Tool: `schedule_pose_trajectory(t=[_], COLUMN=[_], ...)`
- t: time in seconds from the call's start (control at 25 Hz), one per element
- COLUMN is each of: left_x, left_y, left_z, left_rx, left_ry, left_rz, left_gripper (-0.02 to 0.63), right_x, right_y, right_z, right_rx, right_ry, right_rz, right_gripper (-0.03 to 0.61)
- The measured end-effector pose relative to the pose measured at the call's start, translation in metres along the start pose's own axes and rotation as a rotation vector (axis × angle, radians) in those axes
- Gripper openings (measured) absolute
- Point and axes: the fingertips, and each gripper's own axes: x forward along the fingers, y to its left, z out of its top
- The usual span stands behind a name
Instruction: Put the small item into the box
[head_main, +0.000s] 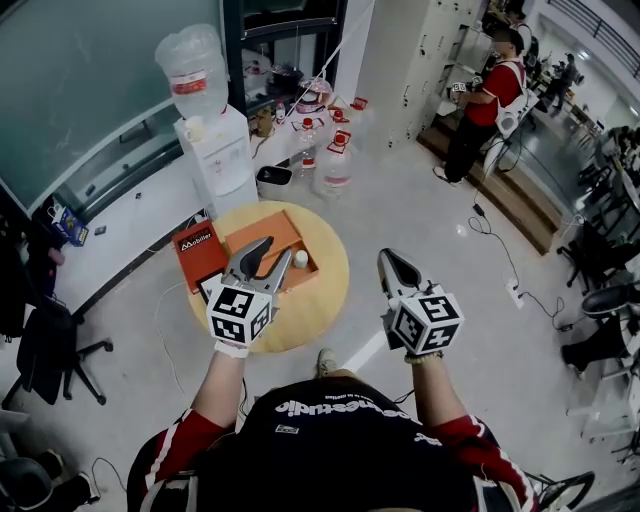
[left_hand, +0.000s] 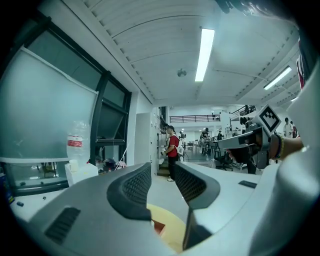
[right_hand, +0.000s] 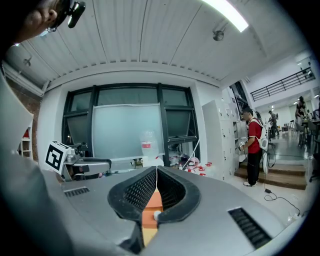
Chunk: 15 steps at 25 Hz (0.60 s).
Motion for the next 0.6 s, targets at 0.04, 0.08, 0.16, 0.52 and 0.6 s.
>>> schedule_pose_trajectory(t=[0.04, 0.08, 0.16, 0.52, 0.6], left_x=[-0.002, -0.004, -0.007, -0.013, -0.011], left_y=[0.003, 0.005, 0.010, 0.010, 0.009], left_z=[0.001, 0.002, 0.003, 0.008, 0.007], left_rx=[-0.001, -0.002, -0.005, -0.012, -0.010], left_ry=[-0.004, -0.009, -0.017, -0.057, -0.055], left_rz=[0.012, 0.025, 0.050, 0.055, 0.057], left_gripper=[0.153, 0.142, 0.115, 0.024, 0.018], right_x=[0.001, 0.002, 0.004, 0.000, -0.001], right_y=[0.001, 0.001, 0.002, 0.003, 0.001], right_z=[0.000, 0.000, -0.001, 0.003, 0.004], right_rx=[0.000, 0.001, 0.001, -0.003, -0.003], right_ry=[-0.001, -0.002, -0.004, -0.023, -0.027], right_rz=[0.001, 0.002, 0.006, 0.004, 0.000], right_gripper=[0.031, 0.031, 0.031, 0.030, 0.029])
